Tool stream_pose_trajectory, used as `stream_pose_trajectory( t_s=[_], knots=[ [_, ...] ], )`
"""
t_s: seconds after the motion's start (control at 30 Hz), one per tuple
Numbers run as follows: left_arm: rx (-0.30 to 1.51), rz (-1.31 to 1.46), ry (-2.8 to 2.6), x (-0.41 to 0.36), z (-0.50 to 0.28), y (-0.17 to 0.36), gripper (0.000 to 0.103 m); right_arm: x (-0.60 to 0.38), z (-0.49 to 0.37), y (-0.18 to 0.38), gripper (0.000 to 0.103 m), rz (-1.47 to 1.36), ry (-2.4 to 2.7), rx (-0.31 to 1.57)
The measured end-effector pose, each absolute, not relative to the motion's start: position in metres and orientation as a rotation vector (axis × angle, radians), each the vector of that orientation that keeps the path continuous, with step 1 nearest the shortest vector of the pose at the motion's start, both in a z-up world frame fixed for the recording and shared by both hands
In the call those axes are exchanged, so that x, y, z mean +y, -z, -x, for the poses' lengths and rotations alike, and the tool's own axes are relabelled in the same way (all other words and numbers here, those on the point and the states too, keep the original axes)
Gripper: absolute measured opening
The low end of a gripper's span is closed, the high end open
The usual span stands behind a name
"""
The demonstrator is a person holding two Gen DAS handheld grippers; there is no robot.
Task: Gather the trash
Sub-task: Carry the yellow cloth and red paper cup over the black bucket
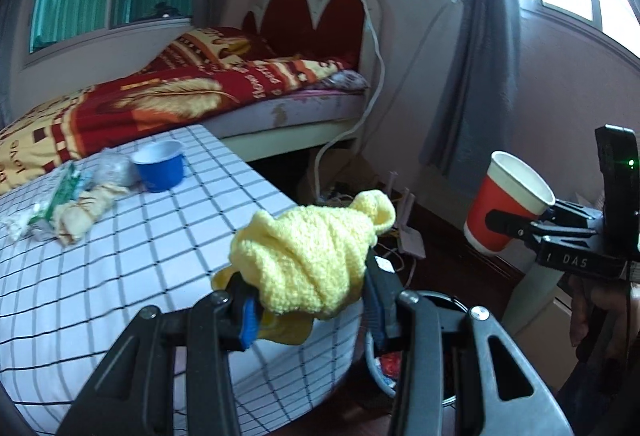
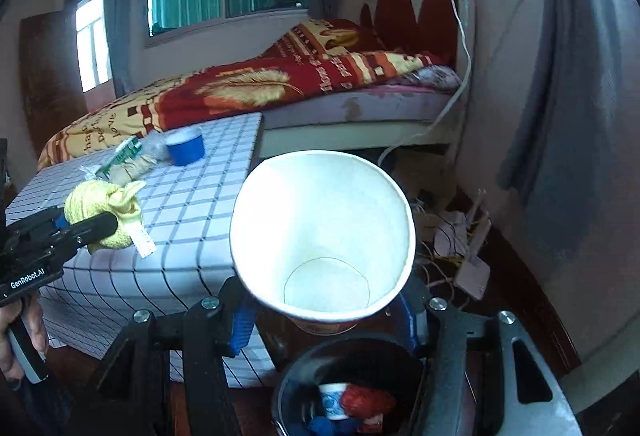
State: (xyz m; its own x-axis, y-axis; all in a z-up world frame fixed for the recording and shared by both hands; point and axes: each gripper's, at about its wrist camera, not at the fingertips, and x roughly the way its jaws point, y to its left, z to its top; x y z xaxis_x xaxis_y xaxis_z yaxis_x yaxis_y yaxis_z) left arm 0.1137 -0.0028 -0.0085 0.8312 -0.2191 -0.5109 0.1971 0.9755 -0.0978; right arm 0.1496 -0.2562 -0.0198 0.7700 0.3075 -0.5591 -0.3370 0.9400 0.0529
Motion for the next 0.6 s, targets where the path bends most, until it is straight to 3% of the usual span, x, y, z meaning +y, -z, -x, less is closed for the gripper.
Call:
stream_pose_trajectory(
  t_s=[0.6],
  knots=[
    [0.638, -0.009, 0.391, -0.084, -0.124, 0.05, 0.044, -0.327, -0.138, 0.069, 0.059, 0.018, -0.264, 0.681]
  ],
)
